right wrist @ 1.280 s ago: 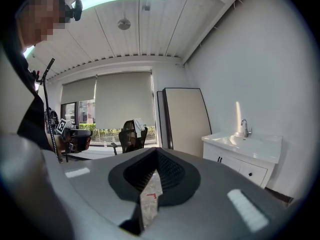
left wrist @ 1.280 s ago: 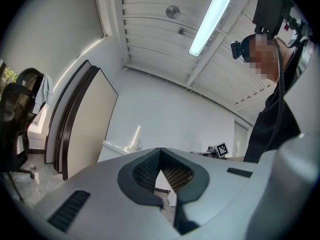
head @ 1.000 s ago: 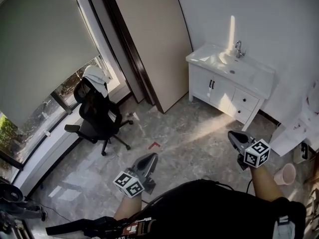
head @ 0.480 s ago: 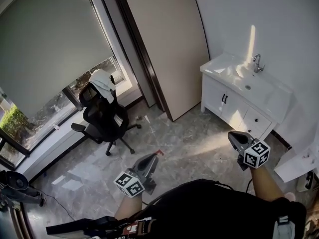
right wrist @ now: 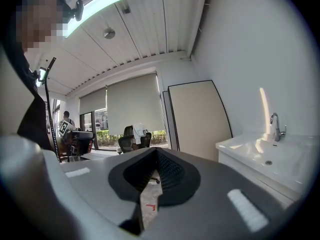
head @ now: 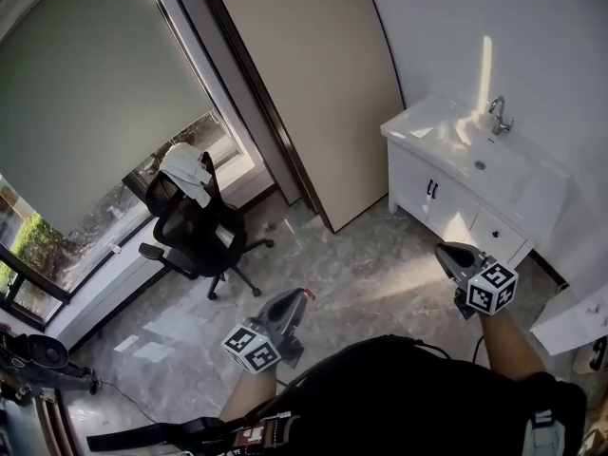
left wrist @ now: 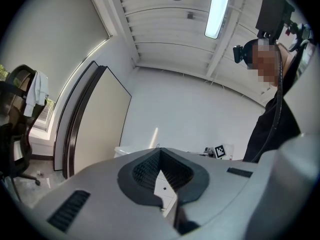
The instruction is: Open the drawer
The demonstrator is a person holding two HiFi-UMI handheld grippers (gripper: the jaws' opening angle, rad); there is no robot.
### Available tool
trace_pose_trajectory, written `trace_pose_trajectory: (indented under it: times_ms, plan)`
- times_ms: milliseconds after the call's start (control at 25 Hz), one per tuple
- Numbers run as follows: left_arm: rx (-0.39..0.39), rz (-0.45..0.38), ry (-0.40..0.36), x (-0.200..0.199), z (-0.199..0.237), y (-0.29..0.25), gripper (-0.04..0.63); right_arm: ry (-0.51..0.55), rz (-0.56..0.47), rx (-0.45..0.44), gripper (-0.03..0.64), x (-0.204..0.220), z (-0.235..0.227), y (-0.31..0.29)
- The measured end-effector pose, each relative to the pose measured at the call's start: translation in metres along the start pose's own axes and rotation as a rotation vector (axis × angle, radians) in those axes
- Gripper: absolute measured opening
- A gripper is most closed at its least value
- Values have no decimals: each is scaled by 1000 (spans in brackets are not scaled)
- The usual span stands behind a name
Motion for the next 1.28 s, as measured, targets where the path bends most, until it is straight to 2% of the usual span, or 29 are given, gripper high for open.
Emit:
trace_pose_trajectory:
  times_ms: [360,520,720,920,1120,1280]
  plan:
    - [89,9,15,-10,57,-60,-9,2,13,90,2,-6,-32,-31]
    - [152,4,19,-25,109,-87,-9,29,8,149,2,-20,-42,-68]
    - [221,12,3,-65,184,-125,-9,24,-29,228,2,-41,-54,-128]
    - [248,35,-20,-106,257,-147,-9,16,-40,271,2,-56,-58,-200]
    - [263,47,1,-118,319,-169,-9,6,-19,295,2,-58,-69,-255]
    - [264,62,15,-124,348,-189,-9,0,4,305,2,-59,-83,-280]
Point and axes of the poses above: the fingertips, and each gripper's own axes: y backward along the fingers, z to its left, x out of its underside, the point moved 10 cm from there along y, backward along the fingers, and after that the axes turned 5 degrees about -x, right-handed, at the moved point
